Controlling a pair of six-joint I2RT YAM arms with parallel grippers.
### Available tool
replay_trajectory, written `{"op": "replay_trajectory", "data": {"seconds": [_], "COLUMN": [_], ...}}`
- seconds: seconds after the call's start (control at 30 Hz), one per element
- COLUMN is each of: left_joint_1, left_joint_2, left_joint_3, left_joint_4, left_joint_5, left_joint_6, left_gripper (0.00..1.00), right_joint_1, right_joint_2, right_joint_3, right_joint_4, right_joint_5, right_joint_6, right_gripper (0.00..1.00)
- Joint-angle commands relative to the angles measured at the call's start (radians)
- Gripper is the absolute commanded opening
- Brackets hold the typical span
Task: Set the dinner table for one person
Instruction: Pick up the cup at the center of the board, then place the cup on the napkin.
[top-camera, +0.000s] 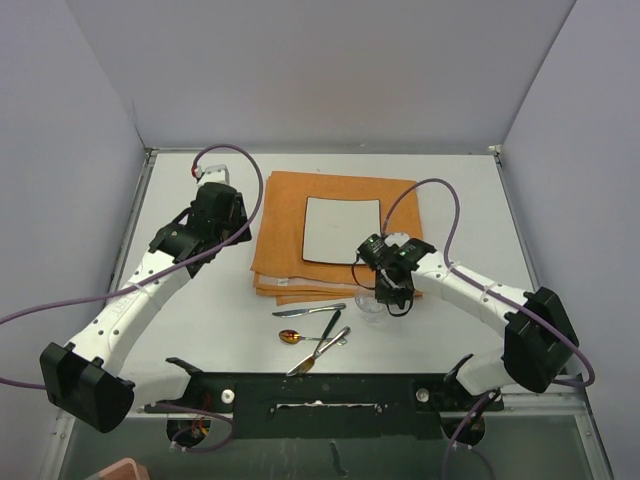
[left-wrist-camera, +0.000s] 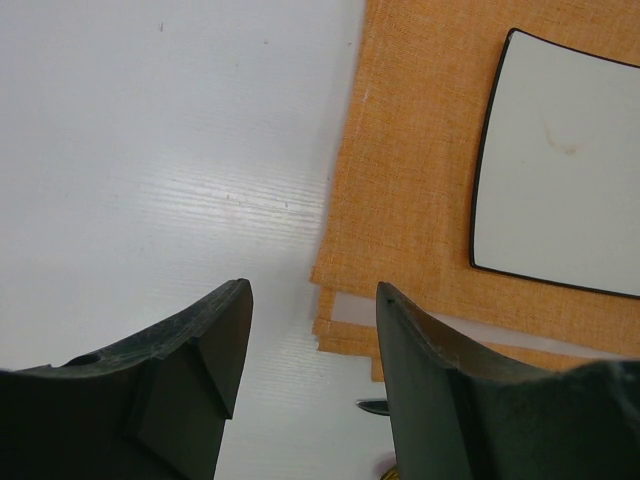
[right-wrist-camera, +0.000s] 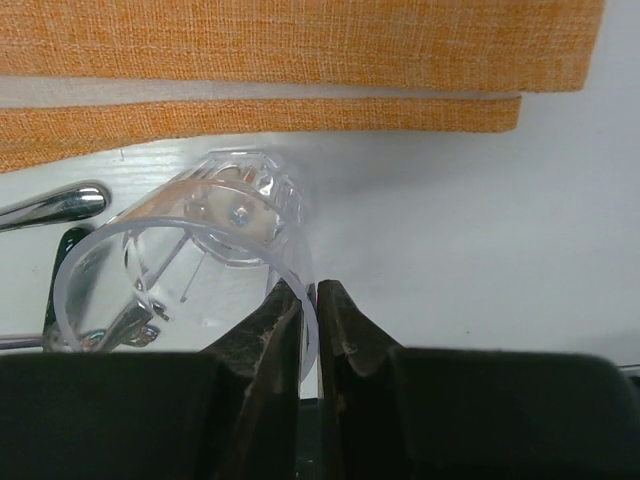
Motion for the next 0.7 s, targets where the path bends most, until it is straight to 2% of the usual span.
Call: {"op": "replay_trajectory", "data": {"seconds": [0.0,0.13,0.27,0.33,0.43,0.67], "left_joint_1": [-0.003,-0.003,-0.003,-0.003,-0.003,-0.006], "left_joint_2": [-0.014,-0.03,-0.028,-0.03,-0.038,-0.058], "left_joint_3": [0.043,0.036,0.043,0.045,0.035,-0.003], "left_joint_4": [0.04,0.035,0.028,0.026,0.034,0.048], "left_joint_5": [-0.015,-0.024,-0.014,-0.013,-0.009,0.009], "left_joint_6": [0.002,0.012,0.016,0.021,0.024,0.017], "left_gripper": [0.51,0.51,0.51,0.51,0.51,0.51], "right_joint_1": [-0.003,-0.083,-0.197,-0.224,-0.275,-0.365], "right_joint_2": [-0.078,-0.117,-0.037,0.049,0.199,0.416], "right_joint_3": [0.124,0.258,0.358,0.425,0.553,0.719], "right_joint_4": [-0.042,0.076,0.208,0.221,0.154,0.173], "right_joint_5": [0.126,0.146,0.11,0.173,0.235,0.208], "right_joint_6": [-0.077,-0.216,-0.353,-0.386,-0.338,-0.28], "right_gripper": [0.0,0.0,0.0,0.0,0.0,0.0]}}
